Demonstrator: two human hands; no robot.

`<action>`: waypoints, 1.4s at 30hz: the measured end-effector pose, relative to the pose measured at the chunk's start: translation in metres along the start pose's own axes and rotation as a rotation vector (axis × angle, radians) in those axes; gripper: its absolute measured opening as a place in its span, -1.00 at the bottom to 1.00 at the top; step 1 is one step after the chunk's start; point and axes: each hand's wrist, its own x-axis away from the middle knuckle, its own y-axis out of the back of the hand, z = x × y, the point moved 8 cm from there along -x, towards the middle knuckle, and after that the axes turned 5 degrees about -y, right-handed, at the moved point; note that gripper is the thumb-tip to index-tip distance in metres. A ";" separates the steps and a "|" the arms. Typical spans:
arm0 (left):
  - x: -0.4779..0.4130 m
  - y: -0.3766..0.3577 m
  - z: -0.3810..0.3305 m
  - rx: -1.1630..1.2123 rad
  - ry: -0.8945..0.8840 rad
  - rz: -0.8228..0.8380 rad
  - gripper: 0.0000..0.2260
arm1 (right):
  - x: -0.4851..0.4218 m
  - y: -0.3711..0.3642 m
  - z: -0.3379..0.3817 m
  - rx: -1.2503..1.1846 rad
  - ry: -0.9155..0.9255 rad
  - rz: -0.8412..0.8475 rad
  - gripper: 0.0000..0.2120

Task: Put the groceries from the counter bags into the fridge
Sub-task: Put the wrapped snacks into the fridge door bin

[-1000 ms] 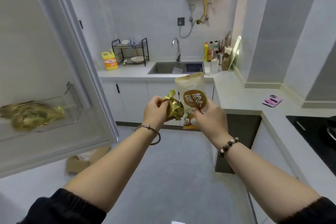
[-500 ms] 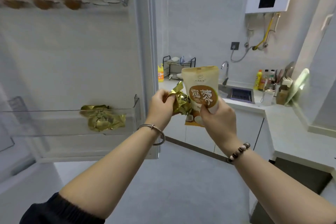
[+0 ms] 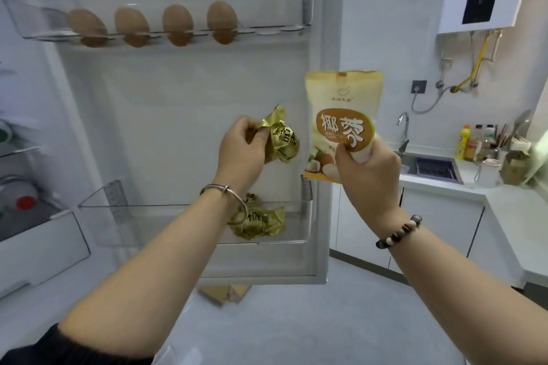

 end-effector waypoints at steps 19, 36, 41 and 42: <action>-0.021 0.058 0.089 -0.147 0.171 0.217 -0.85 | 0.019 -0.102 0.022 0.591 -0.183 0.239 -0.58; -0.016 0.047 0.100 0.059 0.366 0.282 -0.85 | 0.018 -0.085 -0.005 0.664 -0.161 0.288 -0.55; -0.017 0.045 0.103 0.085 0.363 0.308 -0.83 | 0.021 -0.096 0.047 0.783 0.348 0.166 -0.41; -0.017 0.045 0.103 0.084 0.354 0.306 -0.83 | 0.021 -0.102 0.055 0.615 0.329 0.253 -0.49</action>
